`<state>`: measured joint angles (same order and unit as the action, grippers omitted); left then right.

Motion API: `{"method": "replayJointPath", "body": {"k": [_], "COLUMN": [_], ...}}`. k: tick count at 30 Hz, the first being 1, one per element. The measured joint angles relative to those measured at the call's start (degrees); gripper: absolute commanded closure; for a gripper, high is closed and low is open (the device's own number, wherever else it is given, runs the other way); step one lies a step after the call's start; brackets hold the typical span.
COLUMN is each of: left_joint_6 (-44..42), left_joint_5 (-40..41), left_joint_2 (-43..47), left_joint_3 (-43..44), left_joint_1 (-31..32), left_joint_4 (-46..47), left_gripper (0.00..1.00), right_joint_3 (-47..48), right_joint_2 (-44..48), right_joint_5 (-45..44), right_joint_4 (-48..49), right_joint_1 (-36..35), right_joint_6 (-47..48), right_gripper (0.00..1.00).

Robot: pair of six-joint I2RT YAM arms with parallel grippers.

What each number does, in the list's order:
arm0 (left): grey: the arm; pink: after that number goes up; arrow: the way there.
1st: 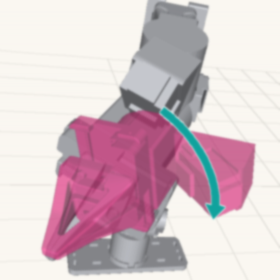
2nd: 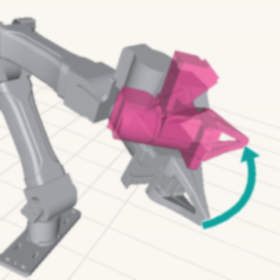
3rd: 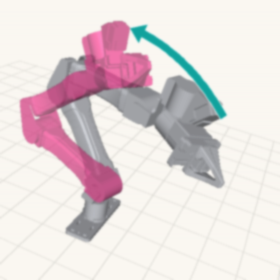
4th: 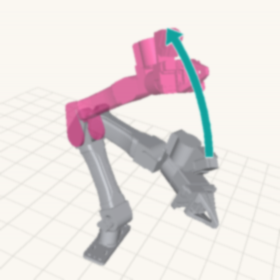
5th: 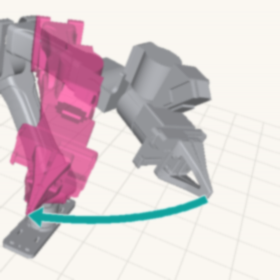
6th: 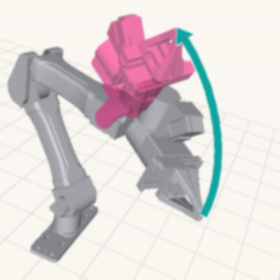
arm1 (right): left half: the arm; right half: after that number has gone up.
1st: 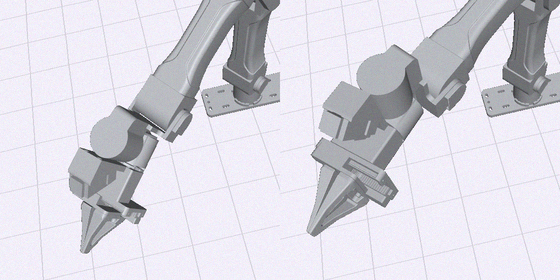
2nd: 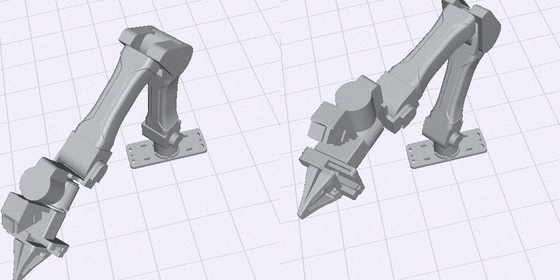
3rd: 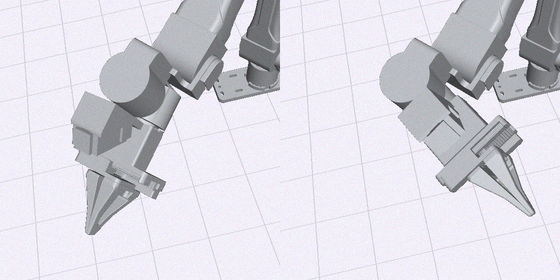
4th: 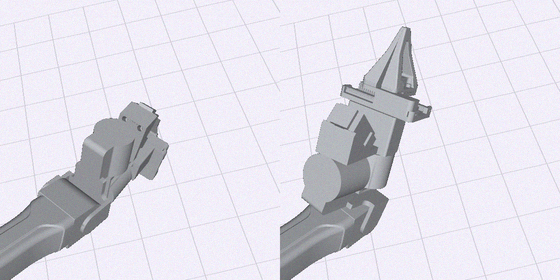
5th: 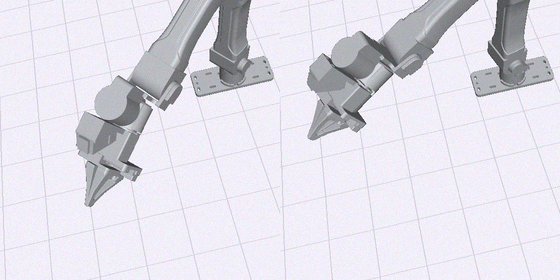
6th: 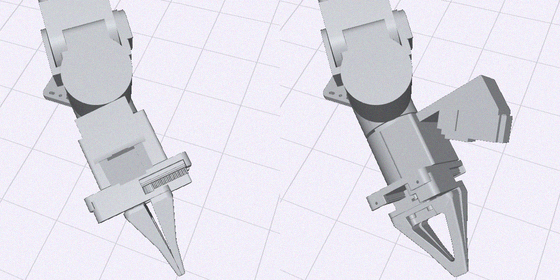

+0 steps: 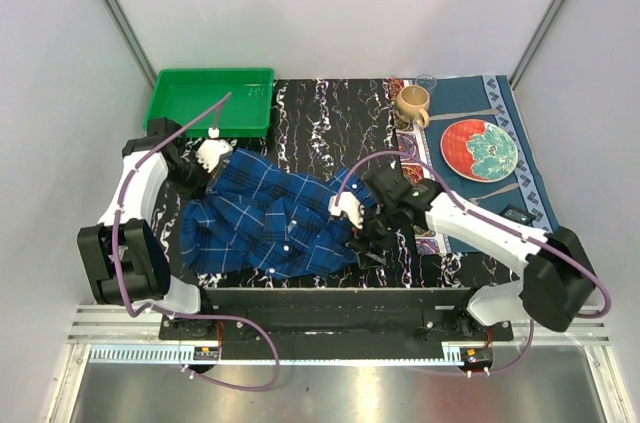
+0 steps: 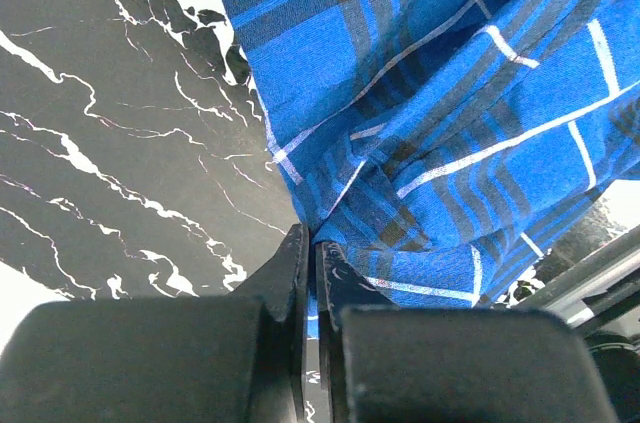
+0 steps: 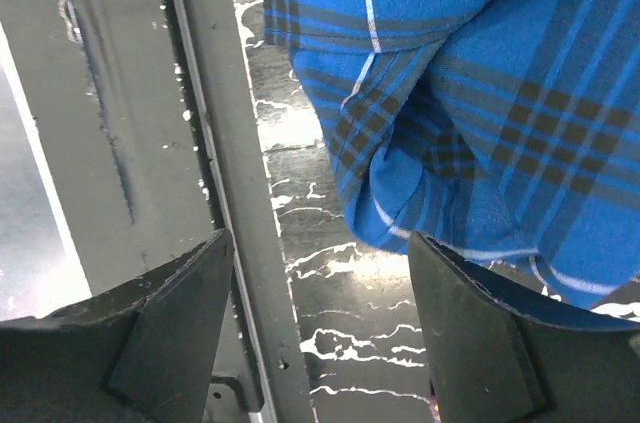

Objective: Pin the brooch onto the clothing

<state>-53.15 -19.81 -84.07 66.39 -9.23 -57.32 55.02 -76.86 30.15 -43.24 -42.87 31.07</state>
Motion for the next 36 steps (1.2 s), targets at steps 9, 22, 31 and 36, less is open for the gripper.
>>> {"method": "replayJointPath", "body": {"k": [9,22,31,36], "left_joint_6": [3.2,5.7,17.7,24.9], "left_joint_5": [-2.6,-7.8,-16.8,-17.9], "left_joint_2": [0.0,0.5,15.6,29.1], "left_joint_3": [1.7,6.9,26.9,26.3], "left_joint_1": [-0.6,-2.6,-2.6,-2.6], "left_joint_4": [-1.2,-6.0,1.4,14.3], "left_gripper": [1.0,1.0,1.0,1.0], "right_joint_3": [-0.1,2.9,27.5,36.3], "right_joint_2": [-9.1,-13.1,-2.4,3.6], "right_joint_5": [-6.0,-22.2,-28.1,-29.0], "right_joint_4": [7.6,12.9,10.9,10.3], "right_joint_1": [-7.1,-8.7,11.3,11.0], "right_joint_6": [-0.6,-3.8,-0.1,0.8], "right_gripper": [0.34,1.0,1.0,1.0]}}
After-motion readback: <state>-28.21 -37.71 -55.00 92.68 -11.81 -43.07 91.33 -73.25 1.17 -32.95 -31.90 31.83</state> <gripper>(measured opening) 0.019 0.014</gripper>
